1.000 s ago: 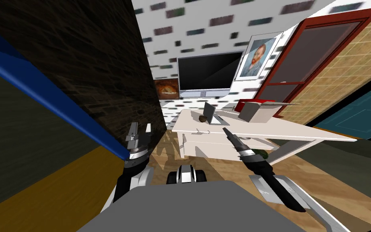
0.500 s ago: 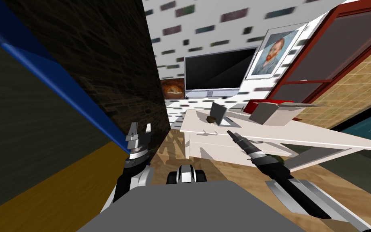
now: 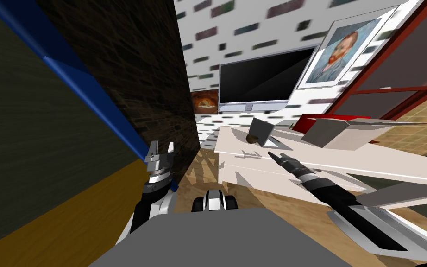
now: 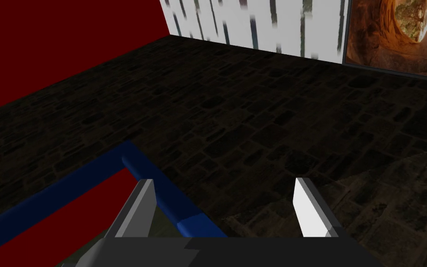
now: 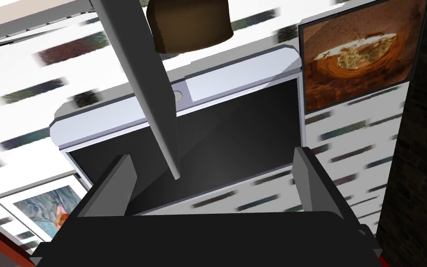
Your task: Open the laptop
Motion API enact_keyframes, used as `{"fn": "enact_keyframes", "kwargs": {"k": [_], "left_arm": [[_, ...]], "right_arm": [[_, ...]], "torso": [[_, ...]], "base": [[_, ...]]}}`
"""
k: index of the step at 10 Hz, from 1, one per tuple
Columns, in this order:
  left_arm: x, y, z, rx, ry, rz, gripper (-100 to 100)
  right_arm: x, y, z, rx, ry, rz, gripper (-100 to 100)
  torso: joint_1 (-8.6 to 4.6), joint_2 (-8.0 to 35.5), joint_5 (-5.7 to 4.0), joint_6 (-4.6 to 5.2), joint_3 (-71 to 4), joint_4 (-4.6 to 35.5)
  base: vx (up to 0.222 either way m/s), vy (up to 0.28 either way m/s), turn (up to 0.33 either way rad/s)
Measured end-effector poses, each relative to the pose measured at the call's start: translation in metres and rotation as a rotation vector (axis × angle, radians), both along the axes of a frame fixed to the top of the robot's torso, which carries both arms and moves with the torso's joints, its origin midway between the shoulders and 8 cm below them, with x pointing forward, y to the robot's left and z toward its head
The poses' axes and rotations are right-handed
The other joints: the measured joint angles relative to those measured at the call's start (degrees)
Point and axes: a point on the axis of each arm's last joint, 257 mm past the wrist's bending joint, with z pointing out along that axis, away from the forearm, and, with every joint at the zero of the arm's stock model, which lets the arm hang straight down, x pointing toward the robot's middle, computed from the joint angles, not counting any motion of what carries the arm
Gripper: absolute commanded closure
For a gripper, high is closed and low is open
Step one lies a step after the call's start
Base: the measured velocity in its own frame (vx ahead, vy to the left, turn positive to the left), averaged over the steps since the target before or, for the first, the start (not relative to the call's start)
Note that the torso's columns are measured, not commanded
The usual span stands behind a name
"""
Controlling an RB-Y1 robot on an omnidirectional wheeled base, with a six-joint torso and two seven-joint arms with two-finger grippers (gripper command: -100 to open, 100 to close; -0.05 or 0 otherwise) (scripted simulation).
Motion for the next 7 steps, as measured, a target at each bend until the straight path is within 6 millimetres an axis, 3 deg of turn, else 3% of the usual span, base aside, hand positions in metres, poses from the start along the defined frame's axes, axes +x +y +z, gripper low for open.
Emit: {"fn": "enact_keyframes", "kwargs": {"k": [1,7], "left_arm": [[0.0,0.0,0.0,0.0,0.0,0.0,0],[0.0,0.0,0.0,0.0,0.0,0.0,0]], "right_arm": [[-0.007,-0.017,-0.004,-0.067,0.033,-0.029,-100],[-0.017,-0.088,0.011,-0.358,0.141,-0.137,-100]], "torso": [[-0.02,0.0,0.0,0.03,0.0,0.0],[-0.11,0.0,-0.04,-0.01,0.0,0.0]], "base": [[0.042,0.09,0.022],[0.048,0.076,0.091]]}}
